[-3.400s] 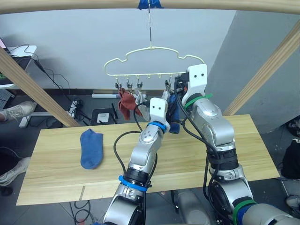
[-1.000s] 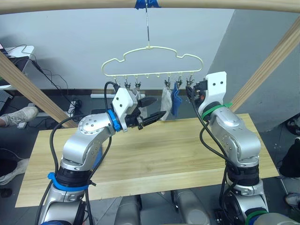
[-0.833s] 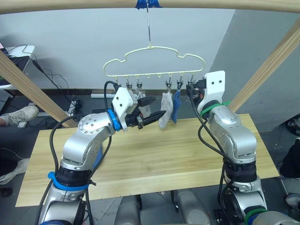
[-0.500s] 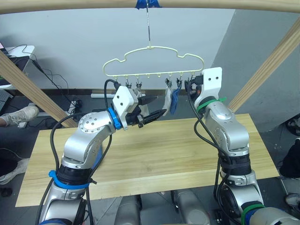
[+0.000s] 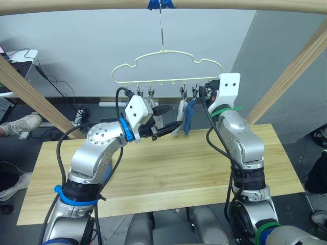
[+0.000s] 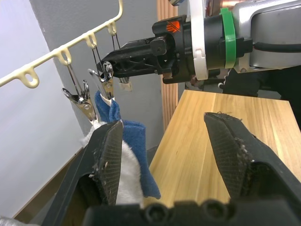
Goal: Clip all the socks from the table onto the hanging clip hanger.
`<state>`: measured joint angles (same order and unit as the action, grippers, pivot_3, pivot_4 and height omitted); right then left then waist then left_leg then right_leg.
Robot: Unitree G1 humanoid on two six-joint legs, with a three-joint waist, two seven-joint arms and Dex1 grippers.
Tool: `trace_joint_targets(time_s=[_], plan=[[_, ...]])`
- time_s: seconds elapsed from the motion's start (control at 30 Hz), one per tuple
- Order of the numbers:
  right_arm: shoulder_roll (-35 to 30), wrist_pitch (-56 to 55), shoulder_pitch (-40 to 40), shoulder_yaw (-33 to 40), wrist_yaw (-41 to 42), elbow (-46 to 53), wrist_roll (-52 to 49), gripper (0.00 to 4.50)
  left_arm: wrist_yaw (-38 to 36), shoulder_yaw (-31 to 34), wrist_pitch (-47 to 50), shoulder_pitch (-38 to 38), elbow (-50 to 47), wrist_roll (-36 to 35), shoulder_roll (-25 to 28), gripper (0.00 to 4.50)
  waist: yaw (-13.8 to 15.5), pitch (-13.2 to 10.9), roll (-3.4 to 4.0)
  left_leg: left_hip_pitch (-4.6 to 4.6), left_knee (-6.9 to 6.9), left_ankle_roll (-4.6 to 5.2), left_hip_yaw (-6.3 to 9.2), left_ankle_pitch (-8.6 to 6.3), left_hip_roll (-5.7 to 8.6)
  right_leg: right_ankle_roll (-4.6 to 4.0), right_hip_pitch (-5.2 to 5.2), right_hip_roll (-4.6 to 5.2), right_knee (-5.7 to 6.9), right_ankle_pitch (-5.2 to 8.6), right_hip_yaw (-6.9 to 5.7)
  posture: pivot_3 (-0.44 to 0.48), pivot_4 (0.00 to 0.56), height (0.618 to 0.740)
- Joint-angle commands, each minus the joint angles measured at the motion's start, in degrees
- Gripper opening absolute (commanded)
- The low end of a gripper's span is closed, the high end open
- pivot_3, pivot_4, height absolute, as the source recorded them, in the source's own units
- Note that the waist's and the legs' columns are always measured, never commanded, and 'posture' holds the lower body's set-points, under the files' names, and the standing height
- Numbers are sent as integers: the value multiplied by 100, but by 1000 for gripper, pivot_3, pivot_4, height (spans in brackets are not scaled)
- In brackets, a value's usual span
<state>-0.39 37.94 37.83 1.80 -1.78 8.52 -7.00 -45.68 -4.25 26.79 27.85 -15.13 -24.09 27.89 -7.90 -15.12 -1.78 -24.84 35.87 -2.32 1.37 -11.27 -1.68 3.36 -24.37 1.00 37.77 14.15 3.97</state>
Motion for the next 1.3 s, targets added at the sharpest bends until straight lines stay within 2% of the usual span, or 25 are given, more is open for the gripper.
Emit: trace_joint_targets(time_s=[0.03,0.6,0.7,0.87,1.0,1.1,1.2,1.3], plan=[[42,-137,181,22,2,30,-19,2077,-16,44,-125,72,-78,17,2,3042,0,0,0,0,0,0,0,0,0,0,0,0,0,0,0,-139,227,740],[171,-368,340,-14,89,-269,-43,2077,7,49,-81,8,-140,33,24,3042,1,1,0,0,6,0,0,0,1,-22,0,0,9,-14,0,-131,222,740],[184,-402,346,-8,81,-283,-42,1476,48,65,-41,-62,-184,20,23,3042,1,1,0,0,8,0,0,0,1,-23,0,0,11,-14,0,-130,223,740],[179,-437,358,13,67,-292,-38,49,431,121,55,-442,-372,124,-27,3042,-3,2,1,1,8,0,0,0,0,-24,0,0,12,-15,1,-132,226,740],[160,-450,350,24,71,-293,-39,17,874,111,24,-946,-573,379,-41,3042,1,2,1,2,8,0,2,0,0,-25,-1,0,16,-15,-1,-130,228,740],[141,-460,352,30,82,-303,-40,17,1576,299,-65,-1422,-596,724,-236,3042,5,2,1,3,10,0,1,0,0,-25,0,1,17,-15,1,-128,229,740],[112,-469,380,42,96,-334,-40,0,2395,926,-182,-2021,-158,962,-523,3586,-6,3,2,5,11,0,0,0,-1,-25,0,2,20,-15,3,-123,235,740],[84,-454,390,43,113,-333,-46,0,2941,1481,-290,-2222,402,1021,-738,4481,5,3,1,7,11,1,7,1,-3,-26,0,0,26,-15,-4,-125,239,740]])
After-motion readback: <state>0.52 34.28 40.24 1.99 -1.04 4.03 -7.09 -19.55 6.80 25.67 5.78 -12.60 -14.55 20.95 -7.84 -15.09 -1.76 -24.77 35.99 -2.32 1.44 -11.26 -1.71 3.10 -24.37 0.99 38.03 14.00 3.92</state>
